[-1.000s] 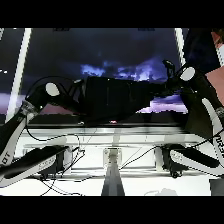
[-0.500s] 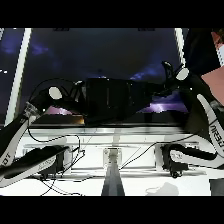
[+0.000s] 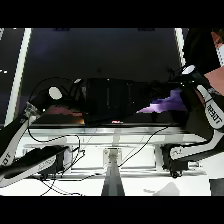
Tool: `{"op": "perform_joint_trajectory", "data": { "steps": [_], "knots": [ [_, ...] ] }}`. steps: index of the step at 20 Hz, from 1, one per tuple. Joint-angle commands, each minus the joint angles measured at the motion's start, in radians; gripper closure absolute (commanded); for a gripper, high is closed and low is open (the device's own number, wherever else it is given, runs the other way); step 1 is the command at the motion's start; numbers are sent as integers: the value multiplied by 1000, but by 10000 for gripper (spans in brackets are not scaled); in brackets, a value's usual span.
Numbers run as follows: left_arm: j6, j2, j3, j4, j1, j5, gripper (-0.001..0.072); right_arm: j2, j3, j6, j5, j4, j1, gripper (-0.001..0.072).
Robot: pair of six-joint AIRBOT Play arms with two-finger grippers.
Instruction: Fold the clothes and pants, and hang the long-sleeved shirts on hangers.
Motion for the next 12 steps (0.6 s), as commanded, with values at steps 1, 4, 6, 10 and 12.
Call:
{"op": "perform_joint_trajectory", "data": {
  "steps": [1, 4, 6, 10, 12],
  "knots": [
    [34, -1, 0, 9, 0, 64, 10, -81, -14, -144, 2, 149, 63, 93],
    [50, -1, 0, 9, 0, 97, 11, -81, 0, -281, -29, 219, 165, 243],
    [50, -1, 0, 14, 1, 120, 11, -81, 47, -292, -24, 218, 211, 571],
    [49, 4, 37, 150, 1, 109, 11, -22, 186, -283, -22, 200, 209, 676],
    [48, 18, 89, 246, 1, 75, 11, 54, 248, -254, -27, 190, 172, 676]
  ]
}}
